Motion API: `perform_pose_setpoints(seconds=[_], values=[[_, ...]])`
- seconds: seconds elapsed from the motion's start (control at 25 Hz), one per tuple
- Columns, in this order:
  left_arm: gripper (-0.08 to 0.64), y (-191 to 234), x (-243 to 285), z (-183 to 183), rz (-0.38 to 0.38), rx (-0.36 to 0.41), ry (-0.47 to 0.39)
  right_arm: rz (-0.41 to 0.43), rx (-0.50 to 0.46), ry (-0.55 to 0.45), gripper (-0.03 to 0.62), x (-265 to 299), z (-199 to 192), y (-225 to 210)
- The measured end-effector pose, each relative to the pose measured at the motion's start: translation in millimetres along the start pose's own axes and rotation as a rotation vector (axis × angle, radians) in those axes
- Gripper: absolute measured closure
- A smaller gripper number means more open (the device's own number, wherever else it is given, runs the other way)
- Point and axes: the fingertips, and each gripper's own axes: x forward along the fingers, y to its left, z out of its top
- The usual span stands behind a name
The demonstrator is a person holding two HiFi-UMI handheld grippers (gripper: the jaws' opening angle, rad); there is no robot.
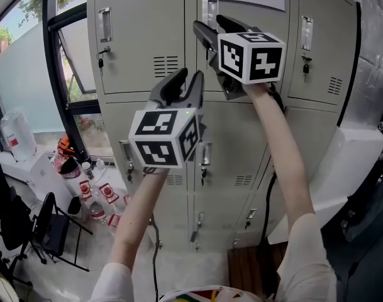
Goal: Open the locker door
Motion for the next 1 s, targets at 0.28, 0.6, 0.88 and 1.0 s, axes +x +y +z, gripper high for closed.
perform_pose_setpoints(seconds=[0.28, 0.6, 0.88, 1.0], values=[[0.459, 20.2, -12.3, 1.1, 0.024, -0.014, -0.005, -0.061, 0.083, 0.135, 0.362, 33.3, -19.6, -26.3], [0.459, 27.6, -18.9, -5.9, 0.028, -0.001, 0.010, -0.015, 0.146, 0.160, 0.364, 44.4, -31.5, -16.1], [0.459, 26.1, -19.5, -7.0, 0.002, -0.021, 0.015, -0.003, 0.135, 0.158, 0.364, 40.6, -30.3, -11.8], [0.407, 14.3, -14.7, -6.3, -0.055, -0.041, 0.014, 0.010, 0.115, 0.146, 0.364, 31.7, -23.8, -6.3]])
